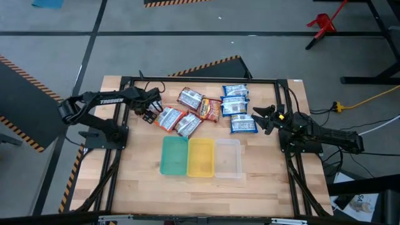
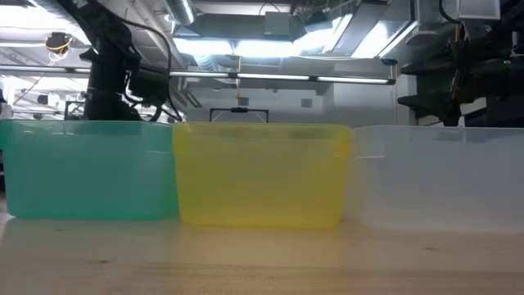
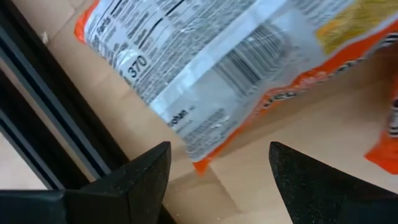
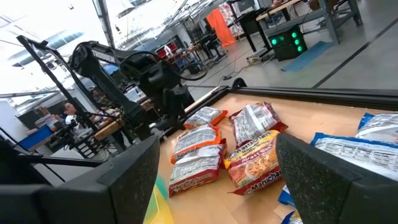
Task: Sort Maruchan noodles
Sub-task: Put the left orange noodle pack into the transparent bin
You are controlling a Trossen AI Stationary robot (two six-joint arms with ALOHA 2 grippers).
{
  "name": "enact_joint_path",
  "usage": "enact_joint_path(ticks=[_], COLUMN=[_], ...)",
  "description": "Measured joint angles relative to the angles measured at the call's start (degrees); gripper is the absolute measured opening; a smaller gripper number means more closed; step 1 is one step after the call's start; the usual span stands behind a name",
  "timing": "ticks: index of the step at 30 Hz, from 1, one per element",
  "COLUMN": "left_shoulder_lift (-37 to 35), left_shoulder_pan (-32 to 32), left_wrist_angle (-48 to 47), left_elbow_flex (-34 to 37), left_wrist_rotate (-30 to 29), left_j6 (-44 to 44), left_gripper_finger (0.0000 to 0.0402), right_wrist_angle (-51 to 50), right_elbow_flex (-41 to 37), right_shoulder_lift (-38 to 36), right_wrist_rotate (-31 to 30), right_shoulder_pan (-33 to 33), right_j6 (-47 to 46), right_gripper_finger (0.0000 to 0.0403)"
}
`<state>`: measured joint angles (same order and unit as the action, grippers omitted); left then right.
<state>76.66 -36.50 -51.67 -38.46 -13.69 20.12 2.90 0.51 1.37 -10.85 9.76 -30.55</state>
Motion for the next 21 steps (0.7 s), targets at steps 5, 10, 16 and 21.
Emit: enact_joint_path(ticks=[5, 10, 16, 21], left_shoulder_lift=[0.27, 0.27, 0.27, 0.27], left_shoulder_pan=[-1.84, -3.36, -4.69, -5.17], left_wrist_angle=[3.55, 6.74, 7.55, 7.72], left_elbow_flex=[0.04, 0.04, 0.87, 3.46], left_wrist_rotate=[2.76, 4.36, 4.28, 4.27], left_j6=[-2.21, -3.31, -4.32, -3.91], left_gripper_finger=[0.0267, 0.0267, 0.0267, 0.0267], right_wrist_angle=[0.0, 0.0, 0.0, 0.0], right_elbow_flex=[0.0, 0.0, 0.0, 0.0], right_shoulder_lift=[0.0, -0.01, 0.0, -0.01], right_wrist_rotate=[-0.02, -0.02, -0.02, -0.02], right_shoulder_pan=[0.0, 0.0, 0.0, 0.0], right_j6=[0.15, 0.9, 0.9, 0.9], right_gripper_finger=[0.0305, 0.0305, 0.0305, 0.0305])
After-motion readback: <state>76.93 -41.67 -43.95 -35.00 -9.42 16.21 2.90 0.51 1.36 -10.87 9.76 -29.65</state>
